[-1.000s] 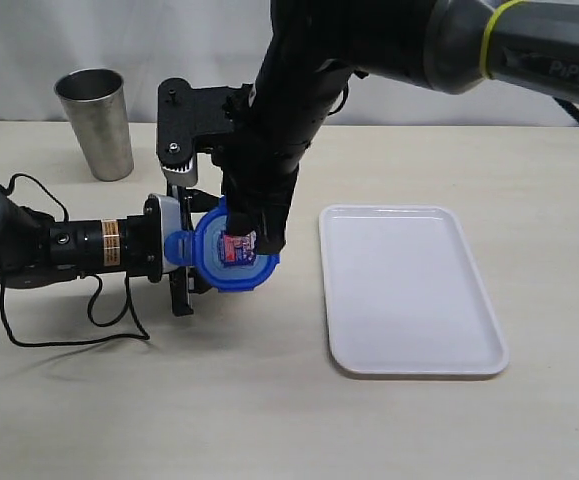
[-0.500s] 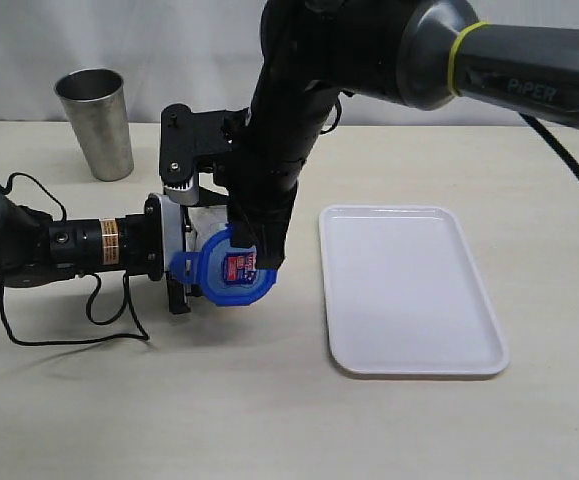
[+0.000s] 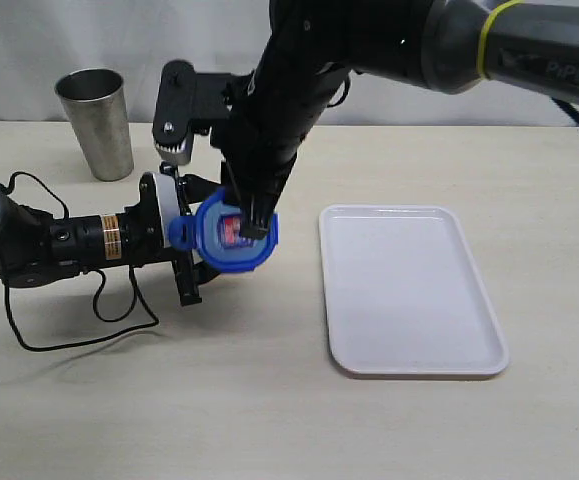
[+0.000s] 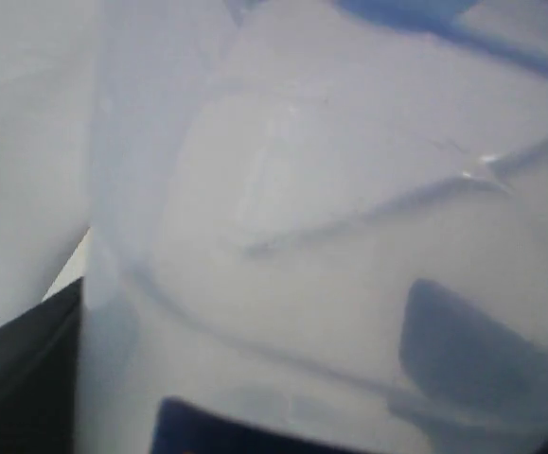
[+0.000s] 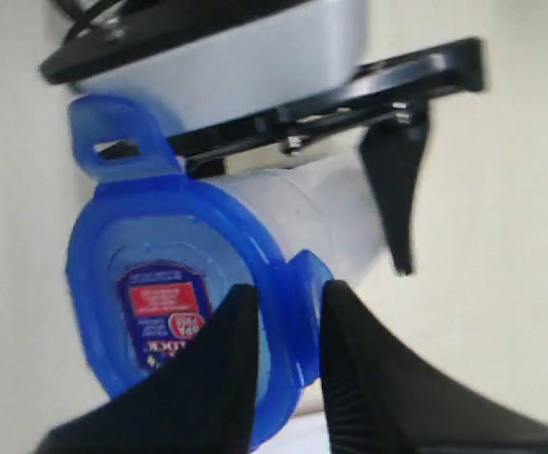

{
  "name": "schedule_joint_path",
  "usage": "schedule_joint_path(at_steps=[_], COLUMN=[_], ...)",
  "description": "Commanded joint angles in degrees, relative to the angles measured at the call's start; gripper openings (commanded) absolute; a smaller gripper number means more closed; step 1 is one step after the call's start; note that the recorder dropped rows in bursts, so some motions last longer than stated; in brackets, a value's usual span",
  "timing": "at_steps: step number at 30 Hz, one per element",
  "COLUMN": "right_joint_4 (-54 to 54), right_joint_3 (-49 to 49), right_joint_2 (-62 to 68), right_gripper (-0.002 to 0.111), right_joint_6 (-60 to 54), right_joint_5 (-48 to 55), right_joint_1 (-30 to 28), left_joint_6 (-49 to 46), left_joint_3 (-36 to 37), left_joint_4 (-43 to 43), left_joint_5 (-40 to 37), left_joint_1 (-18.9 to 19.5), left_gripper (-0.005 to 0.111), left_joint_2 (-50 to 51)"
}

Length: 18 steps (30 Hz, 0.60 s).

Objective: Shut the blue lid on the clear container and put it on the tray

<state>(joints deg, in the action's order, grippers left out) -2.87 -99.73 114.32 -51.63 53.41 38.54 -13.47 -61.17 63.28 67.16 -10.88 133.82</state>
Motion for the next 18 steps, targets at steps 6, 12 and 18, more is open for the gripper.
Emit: schedule_joint_path(at_steps=[6, 12, 18], right_joint_4=[3.55, -8.43, -13.98], right_joint_3=[0.44, 0.44, 0.44], right_joint_2=[-3.1, -3.21, 0.11], right_gripper=[0.011, 0.011, 0.011], right_joint_6=[24.56, 25.82, 24.02], right_joint_5=[-5.53, -3.38, -2.5], right_joint_1=[-4.41, -5.71, -5.71], left_joint_6=[16.06, 21.59, 25.49], left_joint_3=[-0.25, -0.25, -0.25], left_joint_4=[-4.17, -4.26, -1.16], left_joint_5=[2.81, 2.81, 2.81], left_joint_1=[-0.53, -0.53, -0.53], left_gripper=[0.0, 0.0, 0.0], left_joint_2=[-0.78, -1.19, -2.0])
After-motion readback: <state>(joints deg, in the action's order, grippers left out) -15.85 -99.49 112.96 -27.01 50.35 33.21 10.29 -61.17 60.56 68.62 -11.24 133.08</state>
